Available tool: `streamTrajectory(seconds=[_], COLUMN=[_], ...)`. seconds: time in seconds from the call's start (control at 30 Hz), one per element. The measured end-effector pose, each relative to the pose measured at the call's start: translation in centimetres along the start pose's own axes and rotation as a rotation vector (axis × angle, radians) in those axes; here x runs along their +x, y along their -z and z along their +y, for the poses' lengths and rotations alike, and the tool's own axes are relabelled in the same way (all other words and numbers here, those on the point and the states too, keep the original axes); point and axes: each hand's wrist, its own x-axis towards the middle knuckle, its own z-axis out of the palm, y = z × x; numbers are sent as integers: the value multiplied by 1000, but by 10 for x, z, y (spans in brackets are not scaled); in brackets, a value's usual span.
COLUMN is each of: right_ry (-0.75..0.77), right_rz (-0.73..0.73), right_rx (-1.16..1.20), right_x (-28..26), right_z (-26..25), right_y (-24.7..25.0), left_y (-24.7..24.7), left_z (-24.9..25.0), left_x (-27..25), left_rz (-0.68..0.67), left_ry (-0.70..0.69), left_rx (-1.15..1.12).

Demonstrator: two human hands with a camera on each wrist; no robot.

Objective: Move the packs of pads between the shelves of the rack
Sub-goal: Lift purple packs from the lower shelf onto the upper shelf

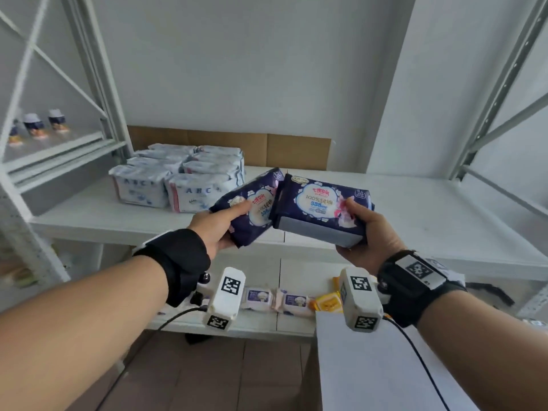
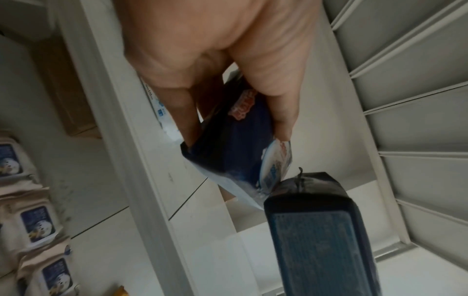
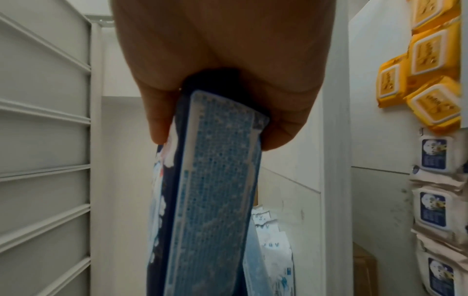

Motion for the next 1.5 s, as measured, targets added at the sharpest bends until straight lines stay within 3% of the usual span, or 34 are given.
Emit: streamTrajectory(seconds=[0.27,0.57,0.87,0.97,1.07,1.2,1.5], right_ry=[76,123,162,109,102,88,-10], right_rz=[17,69,94,97,53,-2,-49], right_rx=[-86,-173,-347,-376,-379,-357,-299], right_x=[20,82,219,267,306,350,426], right_z=[-3,-29,-91,-93,-88,-71,-27], right_y=[-67,-74,-41,-31,-23,-16,-9], left_y=[36,32,-46,-67,-79,-94,-125], left_z=[51,102,154,153,154,150,131], left_x=[30,83,229,283,323,366,450], left_rz=[-78,-107,-93,-76,-48,-84,-210], left_ry=[-1,-51,-90,-113,-166,-134,-133], left_rx=[15,239,496,747,985,1159,1367])
